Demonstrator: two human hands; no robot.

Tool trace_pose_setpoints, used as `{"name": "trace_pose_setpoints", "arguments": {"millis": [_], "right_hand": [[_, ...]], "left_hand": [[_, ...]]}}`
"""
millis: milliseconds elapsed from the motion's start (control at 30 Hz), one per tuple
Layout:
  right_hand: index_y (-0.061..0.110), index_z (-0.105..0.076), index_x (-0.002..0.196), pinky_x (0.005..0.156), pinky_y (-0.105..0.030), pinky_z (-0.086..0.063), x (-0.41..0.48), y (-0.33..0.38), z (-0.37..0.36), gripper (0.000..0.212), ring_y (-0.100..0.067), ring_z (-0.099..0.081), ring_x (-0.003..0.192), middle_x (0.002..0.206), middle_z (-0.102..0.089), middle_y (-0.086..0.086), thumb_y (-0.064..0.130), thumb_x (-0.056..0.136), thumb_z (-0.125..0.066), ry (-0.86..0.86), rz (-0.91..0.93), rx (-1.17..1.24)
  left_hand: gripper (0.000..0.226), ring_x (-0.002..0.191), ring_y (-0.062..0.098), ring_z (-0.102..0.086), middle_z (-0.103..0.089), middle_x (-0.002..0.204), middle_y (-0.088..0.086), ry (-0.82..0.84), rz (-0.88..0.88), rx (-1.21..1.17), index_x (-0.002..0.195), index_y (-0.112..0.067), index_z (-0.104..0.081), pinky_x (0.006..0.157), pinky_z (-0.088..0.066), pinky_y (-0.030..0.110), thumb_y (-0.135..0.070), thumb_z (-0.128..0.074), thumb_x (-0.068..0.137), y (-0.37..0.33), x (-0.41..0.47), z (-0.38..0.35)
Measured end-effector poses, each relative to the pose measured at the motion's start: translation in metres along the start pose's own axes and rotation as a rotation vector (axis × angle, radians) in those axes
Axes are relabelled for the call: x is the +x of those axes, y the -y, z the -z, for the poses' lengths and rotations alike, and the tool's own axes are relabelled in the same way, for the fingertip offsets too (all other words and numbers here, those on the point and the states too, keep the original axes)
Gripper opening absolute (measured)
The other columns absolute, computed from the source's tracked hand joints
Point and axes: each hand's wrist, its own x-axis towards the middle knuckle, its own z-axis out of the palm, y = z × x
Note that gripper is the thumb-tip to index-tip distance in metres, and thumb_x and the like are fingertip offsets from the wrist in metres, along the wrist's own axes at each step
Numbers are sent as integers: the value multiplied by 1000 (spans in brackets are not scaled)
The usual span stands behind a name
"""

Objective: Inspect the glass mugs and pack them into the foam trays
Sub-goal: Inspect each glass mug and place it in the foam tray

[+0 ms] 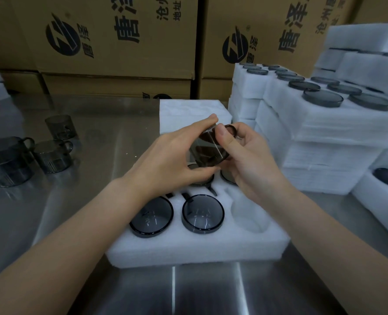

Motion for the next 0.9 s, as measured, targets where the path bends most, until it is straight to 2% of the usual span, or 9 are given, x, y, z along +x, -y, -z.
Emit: {"name": "trace_pose_setpoints", "arguments": {"millis": [167,300,367,467,533,600,667,767,900], "right_hand": [[8,-52,80,51,-31,-55,0,1,2,28,-22,-72,67,75,-72,-8,32,79,-66,2,23,41],[8,-54,80,53,-34,-57,-1,1,0,27,-24,-72,70,77,-72,-9,33,82,-63,-34,39,-22],[8,-55,83,58,-36,-58,0,1,0,25,-24,-72,75,80,-73,-8,32,90,-59,-31,31,-27],[6,-62,92,75,-44,-59,2,2,2,35,-30,-71,92,97,-73,-13,37,99,-47,-6,-26,40],[12,-67,82,79,-47,-58,4,4,4,39,-29,-70,91,93,-72,-11,35,103,-43,-26,-72,163],[14,-65,83,76,-43,-58,6,3,7,28,-22,-70,83,87,-72,-5,22,102,-47,-25,-61,200],[14,-62,96,71,-35,-57,6,2,7,8,-19,-69,81,90,-71,-5,12,96,-54,13,-41,184],[15,-60,111,72,-28,-56,7,0,6,27,-17,-70,84,92,-72,-4,18,84,-62,79,-48,175],[19,-61,108,72,-30,-57,5,-3,6,27,-23,-72,86,94,-75,-6,24,81,-65,107,-14,84]], "left_hand": [[78,122,2,-53,-57,136,-6,-5,-42,-18,144,-15,-44,102,-41,17,-20,-81,75,0,0,-1],[78,122,3,-53,-56,137,-9,0,-53,-29,143,-19,-44,101,-43,21,-18,-80,74,1,1,-1],[77,125,3,-51,-53,139,-11,-7,-83,-26,142,-21,-43,102,-43,23,-15,-79,73,2,0,-1],[73,128,11,-50,-52,141,-3,-84,-145,31,139,-14,-46,106,-41,29,-10,-79,74,5,1,-1],[67,127,17,-51,-53,136,0,-169,-180,69,136,-8,-50,106,-42,34,-10,-80,76,7,2,-1],[63,122,17,-54,-54,129,-3,-205,-181,63,134,-5,-52,105,-43,32,-9,-79,78,9,2,-1],[64,119,13,-54,-54,126,-6,-197,-146,25,135,-5,-51,104,-42,26,-11,-79,78,9,2,-2],[64,120,11,-55,-56,128,-4,-189,-82,-52,136,-7,-50,105,-43,27,-13,-77,79,9,1,-2],[67,123,9,-54,-57,131,-4,-153,-30,-78,138,-11,-49,106,-43,31,-11,-79,78,9,0,-2]]}}
